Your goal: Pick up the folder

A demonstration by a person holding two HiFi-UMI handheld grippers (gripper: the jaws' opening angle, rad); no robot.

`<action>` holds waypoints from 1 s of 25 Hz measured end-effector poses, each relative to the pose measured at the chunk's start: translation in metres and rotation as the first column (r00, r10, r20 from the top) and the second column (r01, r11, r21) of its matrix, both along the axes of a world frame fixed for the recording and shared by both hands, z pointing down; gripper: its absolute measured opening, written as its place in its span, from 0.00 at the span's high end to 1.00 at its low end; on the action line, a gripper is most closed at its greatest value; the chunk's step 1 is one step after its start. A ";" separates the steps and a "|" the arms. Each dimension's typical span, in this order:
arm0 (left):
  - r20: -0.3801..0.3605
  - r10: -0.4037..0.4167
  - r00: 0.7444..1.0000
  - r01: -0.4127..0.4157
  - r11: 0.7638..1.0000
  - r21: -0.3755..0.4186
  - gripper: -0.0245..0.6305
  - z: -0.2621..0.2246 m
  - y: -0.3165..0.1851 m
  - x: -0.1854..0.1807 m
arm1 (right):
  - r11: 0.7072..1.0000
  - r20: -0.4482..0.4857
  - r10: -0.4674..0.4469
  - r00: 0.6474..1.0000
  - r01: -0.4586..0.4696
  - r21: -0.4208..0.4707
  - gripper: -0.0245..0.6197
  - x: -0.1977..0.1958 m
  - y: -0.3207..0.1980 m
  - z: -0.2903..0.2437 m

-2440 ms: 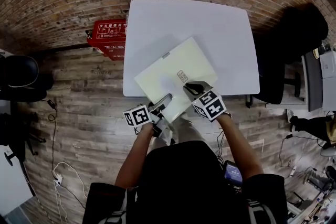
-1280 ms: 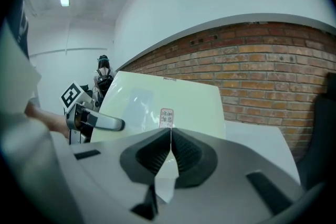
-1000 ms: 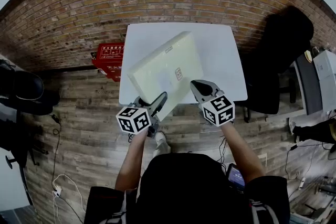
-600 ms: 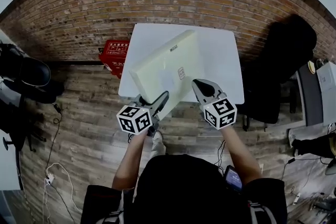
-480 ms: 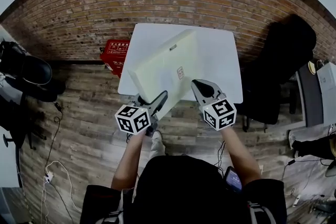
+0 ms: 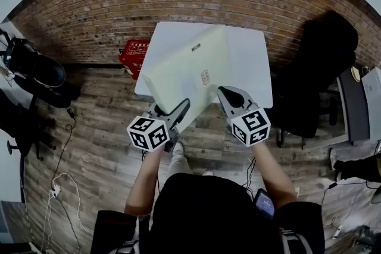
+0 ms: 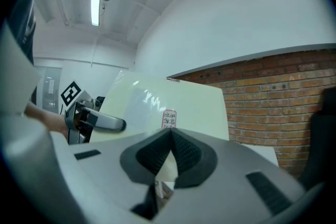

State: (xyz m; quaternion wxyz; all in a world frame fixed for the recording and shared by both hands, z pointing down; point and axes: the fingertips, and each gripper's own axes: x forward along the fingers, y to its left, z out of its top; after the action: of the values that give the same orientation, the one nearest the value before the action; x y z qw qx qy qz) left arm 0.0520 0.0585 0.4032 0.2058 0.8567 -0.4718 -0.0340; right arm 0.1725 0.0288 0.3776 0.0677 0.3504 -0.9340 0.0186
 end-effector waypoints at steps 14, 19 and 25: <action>0.056 -0.003 0.998 -0.001 0.998 0.069 0.55 -0.029 0.031 -0.005 | 0.999 0.038 0.018 0.999 -0.019 0.043 0.92 -0.008 0.028 -0.023; 0.073 0.009 0.997 -0.017 0.994 0.105 0.55 -0.045 0.033 -0.019 | 0.997 0.051 0.037 0.998 -0.040 0.059 0.92 -0.023 0.032 -0.038; 0.071 0.023 0.997 -0.031 0.994 0.107 0.55 -0.051 0.037 -0.034 | 0.996 0.052 0.058 0.997 -0.061 0.058 0.92 -0.039 0.036 -0.046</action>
State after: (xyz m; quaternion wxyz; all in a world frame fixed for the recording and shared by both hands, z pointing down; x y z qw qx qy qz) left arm 0.0178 0.0959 0.3524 0.1431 0.8735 -0.4646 -0.0269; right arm 0.1338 0.0649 0.3321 0.0330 0.3793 -0.9247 0.0015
